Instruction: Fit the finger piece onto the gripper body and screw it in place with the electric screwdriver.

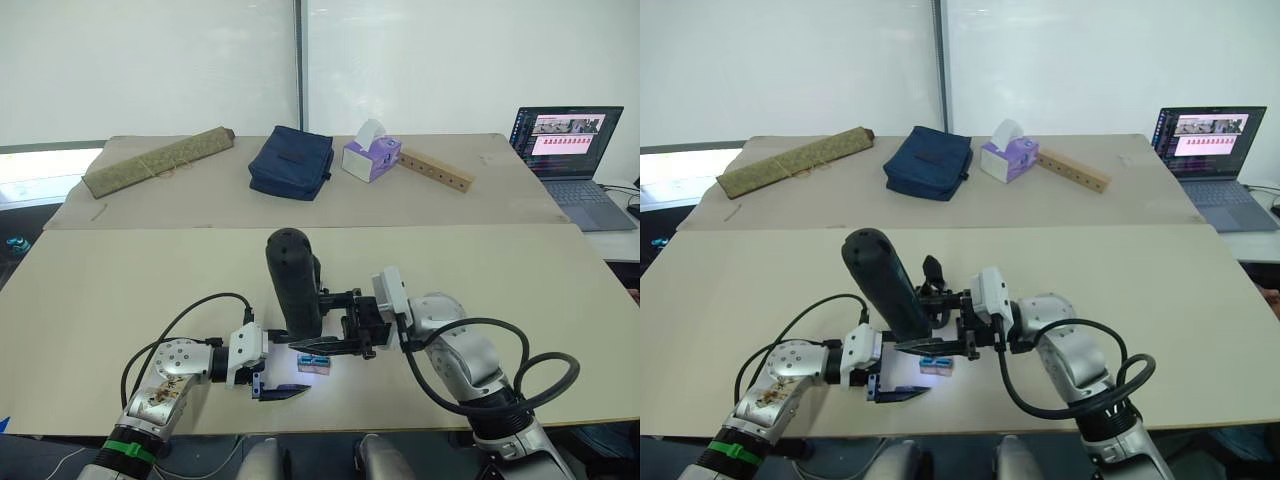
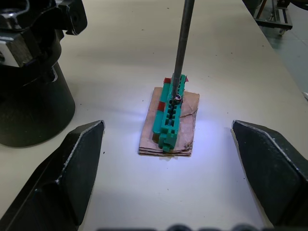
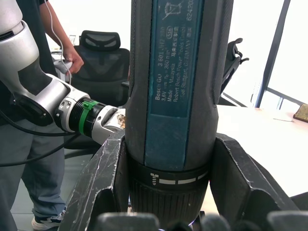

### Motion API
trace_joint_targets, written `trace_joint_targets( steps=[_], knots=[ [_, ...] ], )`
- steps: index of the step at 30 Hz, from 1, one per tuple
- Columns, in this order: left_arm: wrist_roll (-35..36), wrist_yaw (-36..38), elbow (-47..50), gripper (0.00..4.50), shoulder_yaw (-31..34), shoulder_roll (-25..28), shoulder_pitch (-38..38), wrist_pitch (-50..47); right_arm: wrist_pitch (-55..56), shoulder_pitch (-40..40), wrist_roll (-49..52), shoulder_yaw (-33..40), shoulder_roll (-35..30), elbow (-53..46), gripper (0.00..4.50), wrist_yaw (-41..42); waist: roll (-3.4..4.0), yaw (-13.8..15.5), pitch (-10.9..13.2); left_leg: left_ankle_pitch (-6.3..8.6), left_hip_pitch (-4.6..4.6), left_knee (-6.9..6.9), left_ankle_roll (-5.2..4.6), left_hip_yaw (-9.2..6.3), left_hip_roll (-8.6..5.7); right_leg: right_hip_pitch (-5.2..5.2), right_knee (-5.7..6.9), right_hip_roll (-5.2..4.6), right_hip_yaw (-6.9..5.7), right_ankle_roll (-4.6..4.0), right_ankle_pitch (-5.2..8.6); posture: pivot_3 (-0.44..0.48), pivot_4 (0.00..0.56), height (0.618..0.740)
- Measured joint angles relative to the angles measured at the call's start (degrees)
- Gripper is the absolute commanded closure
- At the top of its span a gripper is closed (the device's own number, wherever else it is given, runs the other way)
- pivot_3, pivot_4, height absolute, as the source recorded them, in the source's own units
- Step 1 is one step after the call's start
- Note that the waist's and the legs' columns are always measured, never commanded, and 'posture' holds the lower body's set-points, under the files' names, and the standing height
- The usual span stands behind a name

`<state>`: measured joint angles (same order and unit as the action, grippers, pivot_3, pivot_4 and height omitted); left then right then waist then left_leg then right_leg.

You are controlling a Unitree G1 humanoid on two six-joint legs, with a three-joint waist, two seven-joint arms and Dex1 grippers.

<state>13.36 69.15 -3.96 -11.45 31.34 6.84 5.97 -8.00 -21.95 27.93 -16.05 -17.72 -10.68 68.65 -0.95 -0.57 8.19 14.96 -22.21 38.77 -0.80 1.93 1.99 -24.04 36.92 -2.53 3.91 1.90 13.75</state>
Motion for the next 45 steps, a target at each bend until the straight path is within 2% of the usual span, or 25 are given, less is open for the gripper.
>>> trace_joint_targets(
  steps=[45],
  knots=[
    [0.00, -0.03, -0.17, 0.02, -0.01, -0.02, -0.11, 0.08, 0.04, 0.00, -0.39, -0.03, 0.03, 0.74, 2.60, -0.02, 0.00, -0.02, 0.00, 0.00, 0.00, 0.00, 0.00, 0.00, 0.00, 0.00, 0.00, 0.00, 0.00, 0.00, 0.00, 0.000, 0.150, 0.740]
  ],
)
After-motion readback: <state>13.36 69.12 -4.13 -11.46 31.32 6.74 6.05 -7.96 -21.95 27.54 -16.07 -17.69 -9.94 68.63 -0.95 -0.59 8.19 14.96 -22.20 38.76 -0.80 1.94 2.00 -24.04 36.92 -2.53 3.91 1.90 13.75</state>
